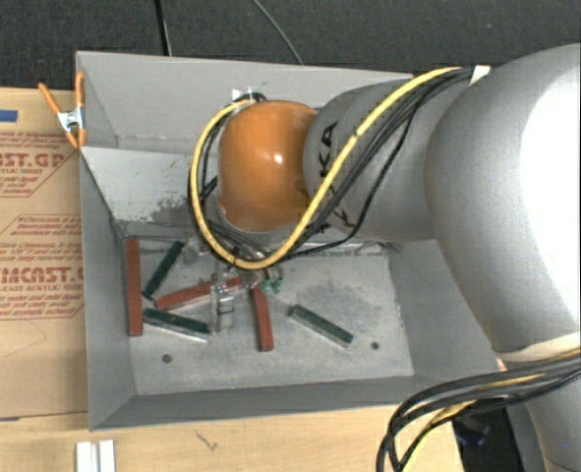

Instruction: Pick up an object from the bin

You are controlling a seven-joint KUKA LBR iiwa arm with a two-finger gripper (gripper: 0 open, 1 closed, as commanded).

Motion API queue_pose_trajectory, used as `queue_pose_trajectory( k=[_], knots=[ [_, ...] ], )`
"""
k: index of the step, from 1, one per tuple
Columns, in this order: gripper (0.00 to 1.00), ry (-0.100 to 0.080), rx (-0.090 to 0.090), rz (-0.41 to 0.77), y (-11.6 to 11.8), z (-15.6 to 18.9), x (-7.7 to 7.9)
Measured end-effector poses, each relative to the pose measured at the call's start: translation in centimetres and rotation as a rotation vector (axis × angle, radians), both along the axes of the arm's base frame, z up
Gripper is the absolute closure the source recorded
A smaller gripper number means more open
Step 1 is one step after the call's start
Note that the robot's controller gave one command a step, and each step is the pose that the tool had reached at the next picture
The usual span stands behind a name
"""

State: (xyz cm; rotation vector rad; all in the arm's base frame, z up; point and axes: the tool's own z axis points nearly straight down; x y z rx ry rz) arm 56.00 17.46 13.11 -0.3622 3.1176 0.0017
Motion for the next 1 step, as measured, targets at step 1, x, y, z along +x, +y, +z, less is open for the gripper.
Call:
queue_pose_trajectory(
  k=[1],
  knots=[
    [0.0, 0.001, 0.0, 0.01, 0.87, -0.35, 0.66]
  ],
)
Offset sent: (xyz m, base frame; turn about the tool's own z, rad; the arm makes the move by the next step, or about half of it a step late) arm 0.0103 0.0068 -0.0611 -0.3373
